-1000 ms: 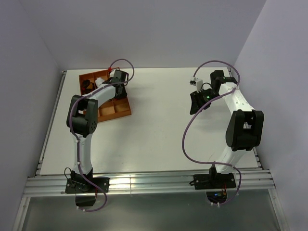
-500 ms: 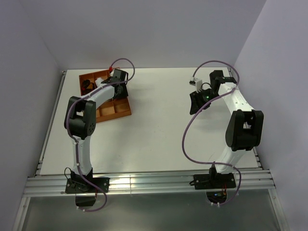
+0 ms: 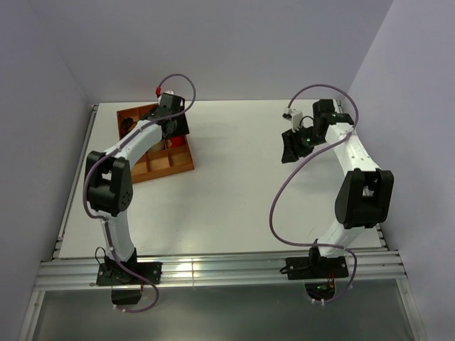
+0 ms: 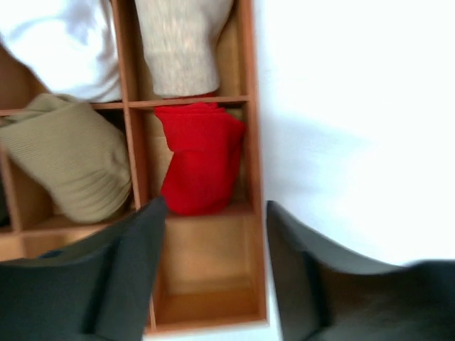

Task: Roll the socks
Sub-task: Reset both arms

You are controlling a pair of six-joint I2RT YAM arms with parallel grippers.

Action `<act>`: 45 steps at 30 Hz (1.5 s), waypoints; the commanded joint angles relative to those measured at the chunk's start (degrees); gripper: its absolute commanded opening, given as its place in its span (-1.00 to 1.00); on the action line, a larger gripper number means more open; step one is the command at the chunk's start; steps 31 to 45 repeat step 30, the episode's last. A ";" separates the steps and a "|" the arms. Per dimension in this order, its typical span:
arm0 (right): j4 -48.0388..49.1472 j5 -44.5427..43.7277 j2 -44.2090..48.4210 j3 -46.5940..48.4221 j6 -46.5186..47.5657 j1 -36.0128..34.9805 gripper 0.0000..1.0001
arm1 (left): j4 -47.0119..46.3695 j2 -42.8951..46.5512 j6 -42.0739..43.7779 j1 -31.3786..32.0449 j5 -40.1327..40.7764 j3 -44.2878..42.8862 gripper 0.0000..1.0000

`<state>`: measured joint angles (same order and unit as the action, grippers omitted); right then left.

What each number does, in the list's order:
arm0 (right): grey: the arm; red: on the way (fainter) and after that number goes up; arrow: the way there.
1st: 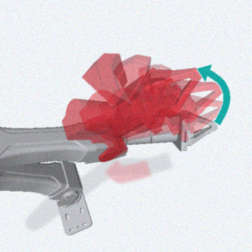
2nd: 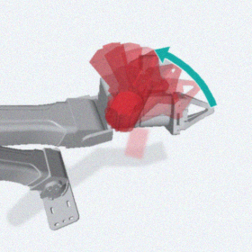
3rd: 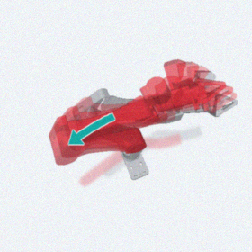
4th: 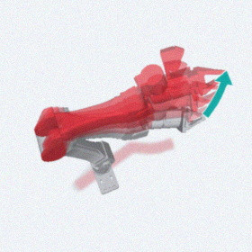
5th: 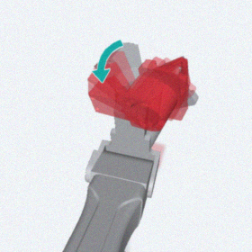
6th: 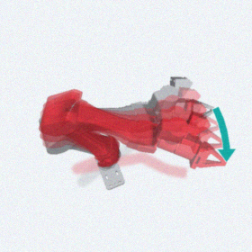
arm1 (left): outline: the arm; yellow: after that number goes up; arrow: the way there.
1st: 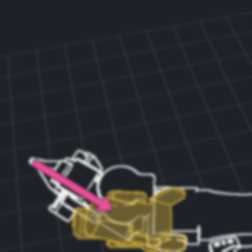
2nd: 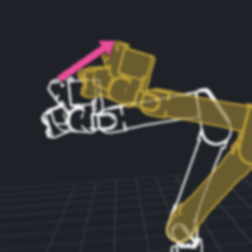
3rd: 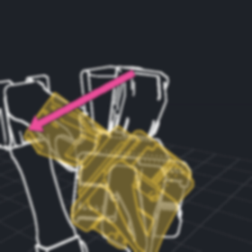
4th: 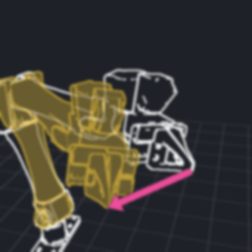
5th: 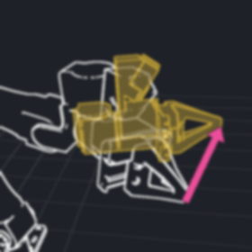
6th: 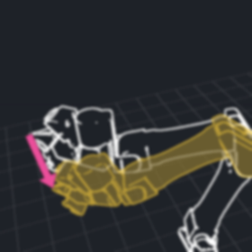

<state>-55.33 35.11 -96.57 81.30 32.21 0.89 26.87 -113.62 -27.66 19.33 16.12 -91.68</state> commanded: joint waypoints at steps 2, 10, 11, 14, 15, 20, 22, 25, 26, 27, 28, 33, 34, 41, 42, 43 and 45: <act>5.31 -0.83 6.39 0.53 -3.90 -0.36 0.17 | 1.07 11.39 0.50 0.53 -3.98 -0.35 0.33; 8.22 -1.10 15.88 1.32 -9.09 -0.18 0.30 | 3.18 25.99 2.78 6.41 -9.70 3.88 0.36; 7.96 -0.84 16.50 1.67 -9.79 -0.18 0.30 | 3.71 26.87 3.66 7.29 -9.96 4.40 0.35; 8.31 -0.48 19.40 1.94 -11.63 -0.18 0.34 | 3.54 30.82 4.80 10.80 -11.28 7.63 0.34; 8.48 -0.57 20.28 1.76 -12.07 -0.27 0.34 | 1.45 33.44 5.16 12.82 -11.63 9.05 0.34; 10.24 -2.06 26.68 -1.92 -14.10 -0.18 0.38 | -1.29 37.94 7.53 18.54 -13.04 15.03 0.34; 11.90 -3.20 28.62 -3.59 -15.33 -0.18 0.40 | -2.52 38.47 7.88 20.56 -12.52 16.78 0.33; 15.68 -3.65 31.71 -7.46 -17.17 -0.18 0.41 | -3.58 38.74 7.27 21.36 -13.83 18.02 0.32; 16.30 -3.47 31.97 -8.16 -17.35 -0.27 0.41 | -3.76 39.00 7.10 21.36 -14.01 18.29 0.32; 16.31 -3.30 32.41 -8.35 -17.35 -0.27 0.43 | -3.93 39.27 6.92 21.36 -14.18 18.55 0.32; 16.05 -3.21 32.33 -8.17 -17.18 -0.27 0.43 | -4.37 39.62 6.66 21.36 -14.36 19.51 0.32; 16.31 -2.95 32.68 -8.61 -17.44 -0.18 0.46 | -5.08 40.14 6.48 21.45 -14.54 20.05 0.33; 16.31 -2.95 32.68 -8.61 -17.44 -0.18 0.46 | -5.08 40.14 6.48 21.45 -14.54 20.05 0.33; 16.31 -2.95 32.68 -8.61 -17.44 -0.18 0.46 | -5.08 40.14 6.48 21.45 -14.54 20.05 0.33; 16.31 -2.95 32.68 -8.61 -17.44 -0.18 0.46 | -5.08 40.14 6.48 21.45 -14.54 20.05 0.33; 16.31 -2.95 32.68 -8.61 -17.44 -0.18 0.46 | -5.08 40.14 6.48 21.45 -14.54 20.05 0.33; 16.31 -2.95 32.68 -8.61 -17.44 -0.18 0.46 | -5.08 40.14 6.48 21.45 -14.54 20.05 0.33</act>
